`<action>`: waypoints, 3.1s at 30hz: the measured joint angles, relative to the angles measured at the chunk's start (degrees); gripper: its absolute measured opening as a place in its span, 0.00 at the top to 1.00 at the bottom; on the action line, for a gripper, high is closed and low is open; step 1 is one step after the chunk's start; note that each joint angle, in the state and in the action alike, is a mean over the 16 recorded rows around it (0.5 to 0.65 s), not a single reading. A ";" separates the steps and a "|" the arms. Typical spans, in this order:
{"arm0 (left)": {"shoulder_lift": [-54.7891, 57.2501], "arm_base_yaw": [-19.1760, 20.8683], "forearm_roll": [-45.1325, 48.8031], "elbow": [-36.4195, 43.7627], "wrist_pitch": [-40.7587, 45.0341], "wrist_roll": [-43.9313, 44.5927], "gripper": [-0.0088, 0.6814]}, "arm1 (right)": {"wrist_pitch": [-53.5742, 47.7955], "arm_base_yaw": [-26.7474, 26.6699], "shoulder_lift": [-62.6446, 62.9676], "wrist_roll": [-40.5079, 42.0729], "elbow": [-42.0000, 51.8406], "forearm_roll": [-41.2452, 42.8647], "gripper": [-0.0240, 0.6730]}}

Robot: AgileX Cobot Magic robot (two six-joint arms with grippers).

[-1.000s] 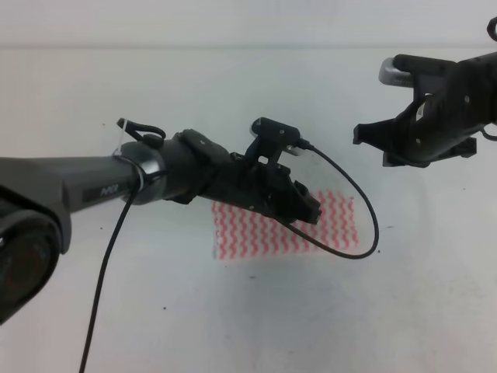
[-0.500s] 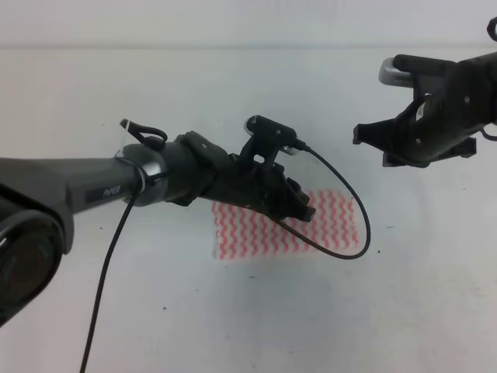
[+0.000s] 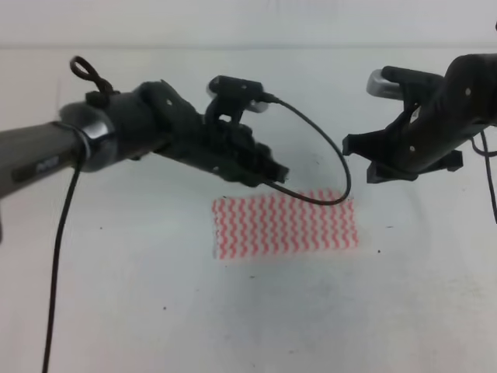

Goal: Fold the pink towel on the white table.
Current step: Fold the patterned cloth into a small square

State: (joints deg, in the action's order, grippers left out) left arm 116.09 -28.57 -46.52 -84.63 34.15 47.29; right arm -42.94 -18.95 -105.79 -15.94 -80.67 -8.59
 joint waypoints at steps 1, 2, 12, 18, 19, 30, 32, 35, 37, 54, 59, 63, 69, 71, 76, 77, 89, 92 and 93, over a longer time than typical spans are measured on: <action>-0.33 0.33 1.46 0.17 0.91 -1.79 0.93 | -0.28 -0.22 0.00 0.83 0.00 -0.92 0.98; -0.59 0.65 2.77 0.37 1.80 -3.37 0.93 | -0.54 -0.45 0.00 1.60 0.00 -1.79 0.97; -1.32 2.03 8.72 4.84 5.11 -7.67 0.99 | -2.07 -2.83 -0.06 5.42 0.00 -5.62 0.73; -1.43 2.04 9.17 7.75 2.09 -6.66 0.99 | -2.41 -3.34 -0.71 5.46 0.00 -5.92 0.55; -1.44 2.04 9.24 8.09 1.55 -6.48 0.99 | -2.47 -3.35 -0.89 5.44 0.00 -6.04 0.53; -3.03 2.56 9.98 9.14 -1.29 -5.42 0.99 | -2.81 -3.36 -2.97 5.45 0.01 -7.43 0.45; -3.47 2.77 10.20 9.14 -1.42 -5.27 0.99 | -2.69 -3.36 -3.28 5.46 0.01 -7.48 0.45; -3.99 3.08 10.51 9.13 -1.43 -5.13 0.99 | -2.53 -3.36 -3.69 5.47 0.01 -7.45 0.45; -4.30 3.28 10.68 9.15 -1.53 -5.00 0.99 | -2.43 -3.37 -3.89 5.47 0.02 -7.34 0.45; -1.58 3.71 11.11 9.28 -2.61 -3.42 0.99 | -0.86 -3.35 -4.89 5.35 0.00 -4.00 0.45; -1.15 3.70 11.13 9.27 -2.58 -3.22 0.99 | -0.19 -3.35 -4.91 5.36 -0.01 -3.52 0.45; -1.09 3.70 11.14 9.26 -2.58 -3.16 0.99 | 0.31 -3.35 -4.91 5.31 -0.01 -3.09 0.45; -1.11 3.71 11.13 9.27 -2.62 -3.09 0.99 | 0.29 -3.34 -4.95 4.51 -0.02 -2.60 0.45; -1.13 3.71 11.11 9.28 -2.65 -3.05 0.99 | 0.24 -3.35 -4.97 4.13 -0.01 -2.44 0.45; -1.13 3.71 11.11 9.28 -2.63 -3.03 0.99 | 0.31 -3.35 -5.32 3.24 -0.02 -2.31 0.45; -1.11 3.71 11.11 9.28 -2.64 -3.02 0.99 | 0.32 -3.35 -5.43 3.06 -0.02 -2.33 0.45; -1.07 3.70 11.14 9.26 -2.30 -3.04 0.99 | 0.96 -3.36 -7.00 2.43 -0.07 -3.28 0.46; -1.07 3.70 11.14 9.26 -2.23 -3.04 0.99 | 1.10 -3.36 -7.32 2.43 -0.07 -3.58 0.47; -1.09 3.70 11.13 9.27 -2.22 -3.04 0.99 | 1.16 -3.36 -7.39 2.41 -0.07 -3.70 0.47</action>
State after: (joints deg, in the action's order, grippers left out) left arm 115.00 -24.87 -35.39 -75.36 31.93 44.25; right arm -41.78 -22.31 -113.18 -13.52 -80.74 -12.29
